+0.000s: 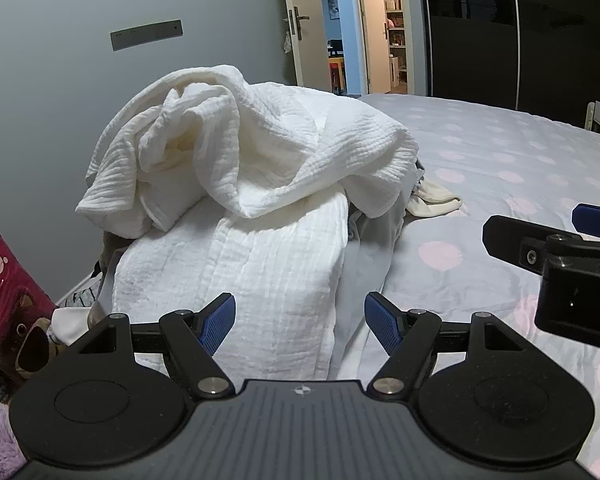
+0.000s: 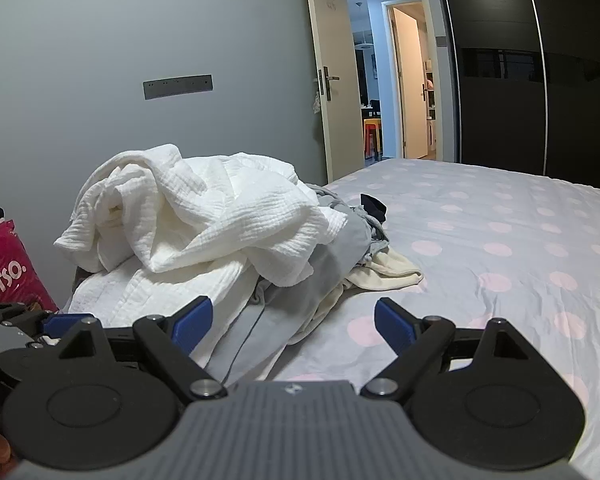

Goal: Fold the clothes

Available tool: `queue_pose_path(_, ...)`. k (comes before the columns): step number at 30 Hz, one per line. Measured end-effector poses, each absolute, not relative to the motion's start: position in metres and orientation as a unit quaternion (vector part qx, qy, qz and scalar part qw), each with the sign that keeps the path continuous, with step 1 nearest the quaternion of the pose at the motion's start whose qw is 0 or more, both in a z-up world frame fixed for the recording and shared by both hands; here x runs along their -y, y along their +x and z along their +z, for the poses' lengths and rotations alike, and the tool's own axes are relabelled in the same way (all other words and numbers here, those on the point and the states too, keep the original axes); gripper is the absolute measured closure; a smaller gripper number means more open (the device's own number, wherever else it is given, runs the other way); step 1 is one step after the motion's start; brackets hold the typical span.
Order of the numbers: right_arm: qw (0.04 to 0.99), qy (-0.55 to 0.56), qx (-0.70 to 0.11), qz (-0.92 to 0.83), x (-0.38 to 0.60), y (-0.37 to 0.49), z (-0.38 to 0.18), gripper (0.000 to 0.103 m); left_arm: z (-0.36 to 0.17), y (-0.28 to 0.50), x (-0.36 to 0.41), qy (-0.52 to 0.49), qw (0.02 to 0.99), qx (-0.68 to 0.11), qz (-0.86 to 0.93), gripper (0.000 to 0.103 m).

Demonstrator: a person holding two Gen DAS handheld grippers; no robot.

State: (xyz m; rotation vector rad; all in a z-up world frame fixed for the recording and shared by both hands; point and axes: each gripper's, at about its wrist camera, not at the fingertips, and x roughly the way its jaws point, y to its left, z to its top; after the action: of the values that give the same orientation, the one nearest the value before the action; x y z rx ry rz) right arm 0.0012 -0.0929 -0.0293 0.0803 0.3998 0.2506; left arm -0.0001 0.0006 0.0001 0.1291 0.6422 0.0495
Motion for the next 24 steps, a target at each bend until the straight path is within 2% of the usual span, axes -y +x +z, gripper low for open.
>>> queue_pose_path(24, 0.971, 0.024, -0.204, 0.125, 0.0860, 0.0032, -0.0295, 0.013, -0.0004, -0.0009, -0.0030, 0.060, 0.946, -0.317, 0.027, 0.033)
